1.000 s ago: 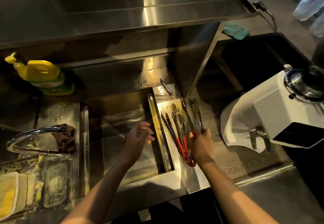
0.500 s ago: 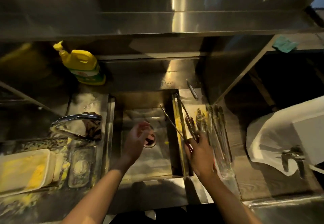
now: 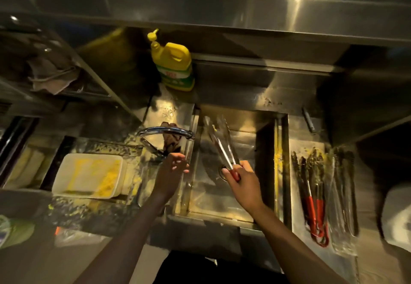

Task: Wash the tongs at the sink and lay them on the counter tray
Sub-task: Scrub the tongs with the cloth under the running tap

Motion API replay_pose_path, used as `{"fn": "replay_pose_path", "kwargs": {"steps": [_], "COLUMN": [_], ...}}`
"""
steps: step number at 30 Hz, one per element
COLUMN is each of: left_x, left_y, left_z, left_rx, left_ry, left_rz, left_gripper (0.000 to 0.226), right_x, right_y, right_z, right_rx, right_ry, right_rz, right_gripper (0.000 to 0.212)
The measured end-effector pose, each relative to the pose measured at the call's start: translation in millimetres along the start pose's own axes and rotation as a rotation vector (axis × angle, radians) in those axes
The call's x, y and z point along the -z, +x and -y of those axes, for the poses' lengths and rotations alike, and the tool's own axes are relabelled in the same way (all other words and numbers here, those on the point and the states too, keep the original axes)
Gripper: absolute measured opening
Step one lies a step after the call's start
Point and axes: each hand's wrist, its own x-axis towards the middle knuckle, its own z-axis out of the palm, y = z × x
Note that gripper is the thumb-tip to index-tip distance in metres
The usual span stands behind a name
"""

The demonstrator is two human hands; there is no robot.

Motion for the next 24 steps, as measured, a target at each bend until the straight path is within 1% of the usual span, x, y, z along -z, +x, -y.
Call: {"fn": "replay_pose_path", "kwargs": {"steps": [3, 4, 6, 7, 9, 10, 12, 14, 15, 17, 19, 22, 24], "left_x": [31.0, 41.0, 60.1, 67.2, 80.0, 83.1, 89.3, 92.0, 94.7, 100.8, 109.5, 120.6, 124.7], "left_y": [5.2, 7.0, 13.5, 18.4, 32.3, 40.5, 56.6, 67.0, 71.1, 76.8, 83.2, 92.0, 96.0], "left_z": [13.1, 17.4, 28.3, 34.0, 41.5, 42.4, 41.6, 39.3, 41.7, 42.8, 46.4, 54.7, 56.1], "left_rx": [0.006, -0.017, -0.061, -0.048, 0.051, 0.088, 0.063, -0.002, -0.039, -0.038, -0.048, -0.183, -0.252], "left_ry": [0.068, 0.095, 0.17, 0.212, 0.278, 0.304, 0.353, 0.422, 0.491, 0.569, 0.592, 0.626, 0.597], "left_rz": [-0.053, -0.078, -0.135, -0.167, -0.239, -0.278, -0.35, -0.329, -0.306, -0.303, -0.319, -0.277, -0.235], "left_gripper": [0.001, 0.001, 0.009, 0.013, 0.017, 0.023, 0.037, 0.049, 0.05, 0.044, 0.037, 0.016, 0.012], "right_x": [-13.9, -17.0, -22.1, -22.9, -29.5, -32.5, -41.0, -46.1, -48.4, -50.3, -55.1, -59.4, -61.3], "right_y": [8.0, 10.0, 13.9, 16.0, 22.3, 26.3, 34.3, 39.5, 40.5, 41.2, 40.1, 37.4, 35.7], "right_z": [14.2, 19.7, 32.2, 38.1, 47.5, 49.2, 53.4, 59.2, 62.7, 67.0, 69.6, 70.3, 69.6], "right_rx": [-0.05, -0.078, -0.128, -0.153, -0.217, -0.236, -0.256, -0.271, -0.275, -0.272, -0.271, -0.288, -0.289], "right_ry": [0.114, 0.147, 0.226, 0.266, 0.355, 0.383, 0.419, 0.453, 0.458, 0.465, 0.471, 0.498, 0.494], "right_rz": [0.06, 0.077, 0.118, 0.145, 0.192, 0.196, 0.185, 0.177, 0.171, 0.149, 0.133, 0.119, 0.11], "right_gripper": [0.03, 0.03, 0.03, 0.028, 0.022, 0.023, 0.027, 0.031, 0.033, 0.033, 0.034, 0.035, 0.035]}}
